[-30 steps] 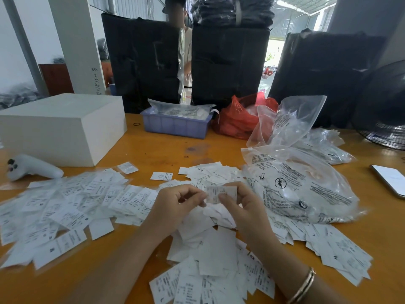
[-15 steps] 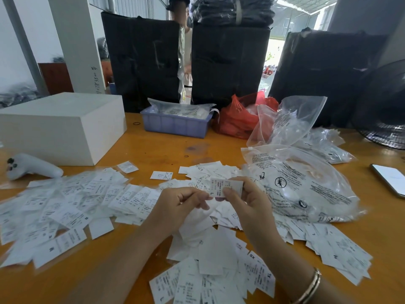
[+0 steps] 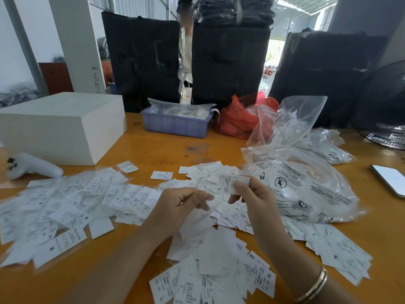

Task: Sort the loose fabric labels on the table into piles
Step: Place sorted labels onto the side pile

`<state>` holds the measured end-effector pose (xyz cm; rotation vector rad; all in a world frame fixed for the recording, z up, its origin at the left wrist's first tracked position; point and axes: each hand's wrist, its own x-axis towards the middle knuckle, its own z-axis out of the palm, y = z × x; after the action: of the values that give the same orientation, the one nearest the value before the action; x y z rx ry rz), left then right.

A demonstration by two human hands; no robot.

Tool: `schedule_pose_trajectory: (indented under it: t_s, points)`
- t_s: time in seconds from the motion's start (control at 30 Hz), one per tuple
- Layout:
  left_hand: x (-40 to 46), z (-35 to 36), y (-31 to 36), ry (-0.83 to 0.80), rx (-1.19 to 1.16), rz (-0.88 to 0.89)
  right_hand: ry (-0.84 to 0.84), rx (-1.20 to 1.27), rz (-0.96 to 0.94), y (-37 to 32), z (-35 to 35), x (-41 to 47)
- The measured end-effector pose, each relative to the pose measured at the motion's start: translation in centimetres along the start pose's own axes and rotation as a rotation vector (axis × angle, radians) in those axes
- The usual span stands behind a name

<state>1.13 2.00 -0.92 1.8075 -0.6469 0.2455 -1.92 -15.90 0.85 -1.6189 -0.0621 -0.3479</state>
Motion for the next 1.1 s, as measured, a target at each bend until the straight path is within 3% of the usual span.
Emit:
schedule_pose_trajectory:
  t_s: [0.3,0.53,0.87,1.1]
  points:
    - [0.0,0.0,0.2,-0.011,0.009,0.015,-0.167,0.136,0.212,-0.3,-0.9,0.4]
    - [0.0,-0.1,0.1,-0.004,0.057,0.003,-0.285,0.083,0.208,-0.4,-1.0,0.4]
    - [0.0,-0.1,0.2,-0.015,0.062,0.028,-0.171,0.045,0.147,0.2,-1.3,0.6]
    - [0.1,-0.1,-0.2,0.017,0.099,0.017,-0.303,0.041,0.167,0.0,-1.1,0.3]
